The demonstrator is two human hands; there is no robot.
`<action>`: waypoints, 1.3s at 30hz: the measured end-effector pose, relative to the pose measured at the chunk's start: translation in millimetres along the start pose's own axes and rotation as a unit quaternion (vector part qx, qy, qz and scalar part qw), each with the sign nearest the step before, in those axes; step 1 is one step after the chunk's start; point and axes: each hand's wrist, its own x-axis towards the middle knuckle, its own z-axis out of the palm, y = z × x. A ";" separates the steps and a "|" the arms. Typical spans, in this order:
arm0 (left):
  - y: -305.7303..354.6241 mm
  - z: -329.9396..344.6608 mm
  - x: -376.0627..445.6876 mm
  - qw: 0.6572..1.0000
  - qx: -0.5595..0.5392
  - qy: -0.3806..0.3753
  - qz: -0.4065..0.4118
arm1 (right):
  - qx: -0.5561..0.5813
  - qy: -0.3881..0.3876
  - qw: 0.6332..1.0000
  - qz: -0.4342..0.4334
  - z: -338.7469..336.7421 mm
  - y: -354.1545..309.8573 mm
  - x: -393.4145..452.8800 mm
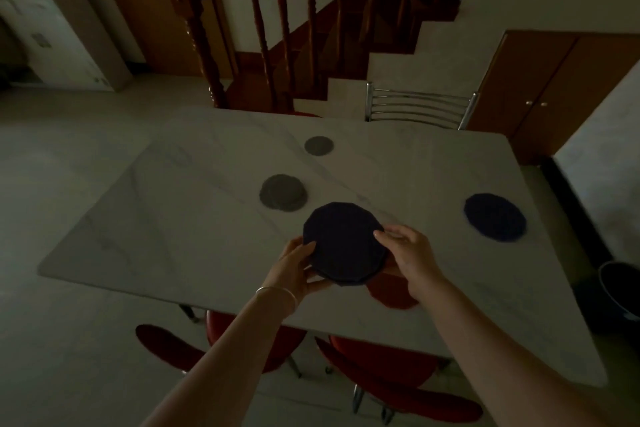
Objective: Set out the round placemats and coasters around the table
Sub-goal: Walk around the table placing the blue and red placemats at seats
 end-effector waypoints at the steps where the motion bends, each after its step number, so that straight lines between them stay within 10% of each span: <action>1: 4.9 -6.0 -0.1 1.000 -0.005 0.000 -0.002 | -0.012 -0.004 1.000 0.006 9.5 -1.6 -1.1; 22: 194.0 -264.2 -3.8 0.992 0.106 -0.063 -0.022 | 0.131 0.111 0.979 0.111 325.3 2.6 -58.6; 39: 262.7 -402.7 14.0 0.995 -0.030 0.078 0.046 | 0.226 0.208 0.942 0.138 420.5 20.4 -0.6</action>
